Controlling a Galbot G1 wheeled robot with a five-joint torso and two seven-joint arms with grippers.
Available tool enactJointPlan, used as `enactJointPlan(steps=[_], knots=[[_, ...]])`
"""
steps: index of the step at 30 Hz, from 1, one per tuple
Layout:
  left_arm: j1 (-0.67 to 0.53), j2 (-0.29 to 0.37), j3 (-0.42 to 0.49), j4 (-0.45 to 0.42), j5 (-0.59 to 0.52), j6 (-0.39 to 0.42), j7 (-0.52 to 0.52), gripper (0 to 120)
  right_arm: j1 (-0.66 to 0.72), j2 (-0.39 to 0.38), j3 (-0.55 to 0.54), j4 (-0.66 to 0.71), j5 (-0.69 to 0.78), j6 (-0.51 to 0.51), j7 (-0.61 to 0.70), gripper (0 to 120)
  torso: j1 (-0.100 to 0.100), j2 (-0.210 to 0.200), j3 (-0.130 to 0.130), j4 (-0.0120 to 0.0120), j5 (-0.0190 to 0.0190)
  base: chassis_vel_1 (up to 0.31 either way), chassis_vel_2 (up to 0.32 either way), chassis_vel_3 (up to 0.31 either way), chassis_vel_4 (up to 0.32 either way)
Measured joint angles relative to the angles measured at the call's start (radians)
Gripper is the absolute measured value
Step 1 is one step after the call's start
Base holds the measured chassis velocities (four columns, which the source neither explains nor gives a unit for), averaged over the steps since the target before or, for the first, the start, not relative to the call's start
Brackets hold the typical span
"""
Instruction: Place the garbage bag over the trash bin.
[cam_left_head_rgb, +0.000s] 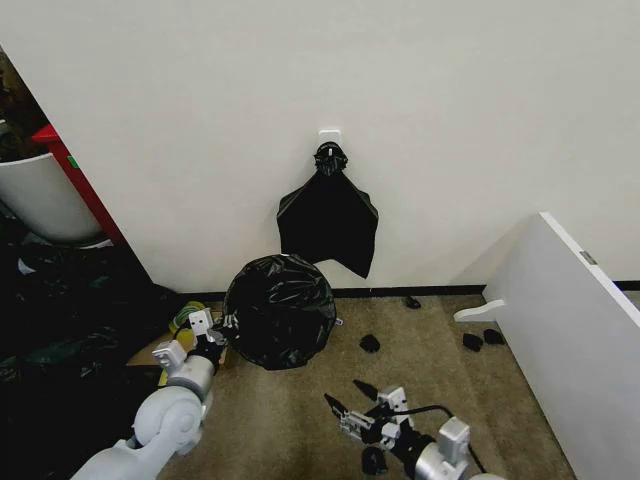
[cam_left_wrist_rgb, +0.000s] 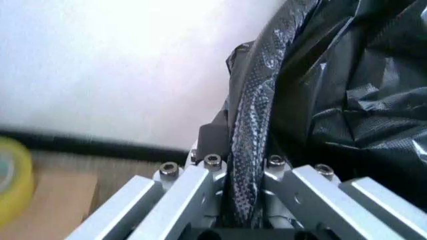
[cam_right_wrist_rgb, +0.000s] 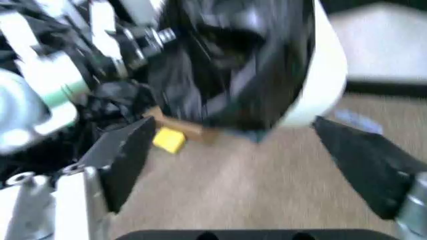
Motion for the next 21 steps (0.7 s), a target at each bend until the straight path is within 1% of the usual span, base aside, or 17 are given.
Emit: enactJointPlan(steps=[1, 2, 4, 5, 8, 10, 11, 12, 13, 14, 15, 16, 17, 18, 19, 20, 21], knots=[[0.0, 0.0, 0.0, 0.0, 0.0, 0.0, 0.0, 1, 0.0, 0.0, 0.0, 0.0, 0.0, 0.0, 0.0, 93, 0.0, 0.0, 0.0, 0.0, 0.0, 0.0, 0.0, 0.0, 0.0], [0.003, 0.005, 0.0, 0.01, 0.018, -0.028, 0.028, 1, 0.004, -0.009, 0.014, 0.01, 0.016, 0.0, -0.01, 95, 0.0, 0.0, 0.0, 0.0, -0.0001, 0.0, 0.0, 0.0, 0.0], [0.011, 0.015, 0.003, 0.037, 0.054, -0.101, 0.092, 1, 0.037, -0.034, 0.072, 0.029, 0.118, -0.02, -0.036, 100, 0.0, 0.0, 0.0, 0.0001, 0.0002, 0.0, 0.0, 0.0, 0.0], [0.011, 0.015, 0.003, 0.037, 0.054, -0.101, 0.092, 1, 0.037, -0.034, 0.072, 0.029, 0.118, -0.02, -0.036, 100, 0.0, 0.0, 0.0, 0.0001, 0.0002, 0.0, 0.0, 0.0, 0.0], [0.013, 0.017, 0.005, 0.085, 0.098, -0.177, 0.138, 1, 0.098, -0.079, 0.176, 0.014, 0.341, -0.083, -0.07, 100, 0.0, 0.0, 0.0, 0.0003, -0.0002, 0.0, 0.0, 0.0, 0.0], [0.021, 0.02, 0.005, 0.106, 0.119, -0.228, 0.181, 1, 0.145, -0.117, 0.235, -0.033, 0.516, -0.139, -0.117, 100, 0.0, 0.0, 0.0, 0.0003, 0.0001, 0.0, 0.0, 0.0, 0.0], [0.021, 0.02, 0.005, 0.106, 0.119, -0.228, 0.181, 1, 0.145, -0.117, 0.235, -0.033, 0.516, -0.139, -0.117, 100, 0.0, 0.0, 0.0, 0.0003, 0.0001, 0.0, 0.0, 0.0, 0.0], [0.023, 0.021, 0.005, 0.109, 0.121, -0.24, 0.194, 1, 0.156, -0.125, 0.243, -0.047, 0.554, -0.151, -0.13, 100, 0.0, 0.0, 0.0, 0.0003, 0.0002, 0.0, 0.0, 0.0, 0.0], [0.027, 0.023, 0.005, 0.115, 0.126, -0.267, 0.235, 1, 0.196, -0.15, 0.252, -0.091, 0.65, -0.184, -0.173, 100, 0.0, 0.0, 0.0, 0.0, 0.0001, 0.0, 0.0, 0.0, 0.0], [0.03, 0.025, 0.006, 0.119, 0.129, -0.287, 0.27, 1, 0.227, -0.165, 0.245, -0.12, 0.688, -0.201, -0.204, 100, 0.0, 0.0, 0.0, -0.0001, 0.0001, 0.0, 0.0, 0.0, 0.0], [0.031, 0.026, 0.006, 0.122, 0.131, -0.302, 0.3, 1, 0.255, -0.176, 0.232, -0.142, 0.704, -0.211, -0.227, 100, 0.0, 0.0, 0.0, 0.0, 0.0002, 0.0, 0.0, 0.0, 0.0], [0.031, 0.026, 0.006, 0.122, 0.131, -0.302, 0.3, 1, 0.255, -0.176, 0.232, -0.142, 0.704, -0.211, -0.227, 100, 0.0, 0.0, 0.0, 0.0, 0.0002, 0.0, 0.0, 0.0, 0.0], [0.031, 0.027, 0.006, 0.128, 0.128, -0.324, 0.361, 1, 0.298, -0.188, 0.209, -0.169, 0.718, -0.224, -0.253, 100, 0.0, 0.0, 0.0, 0.0003, 0.0003, 0.0, 0.0, 0.0, 0.0], [0.022, 0.027, 0.007, 0.146, 0.111, -0.35, 0.467, 1, 0.339, -0.198, 0.188, -0.193, 0.726, -0.239, -0.272, 100, 0.0, 0.0, 0.0, 0.0009, 0.0004, 0.0, 0.0, 0.0, 0.0], [0.009, 0.029, 0.009, 0.159, 0.106, -0.364, 0.533, 1, 0.358, -0.201, 0.178, -0.204, 0.728, -0.247, -0.282, 100, 0.0, 0.0, 0.0, 0.0006, 0.0, 0.0, 0.0, 0.0, 0.0], [0.009, 0.029, 0.009, 0.159, 0.106, -0.364, 0.533, 1, 0.358, -0.201, 0.178, -0.204, 0.728, -0.247, -0.282, 100, 0.0, 0.0, 0.0, 0.0006, 0.0, 0.0, 0.0, 0.0, 0.0], [0.0, 0.033, 0.015, 0.168, 0.102, -0.369, 0.569, 1, 0.372, -0.203, 0.17, -0.211, 0.728, -0.252, -0.288, 100, 0.0, 0.0, 0.0, -0.0003, -0.0004, 0.0, 0.0, 0.0, 0.0]])
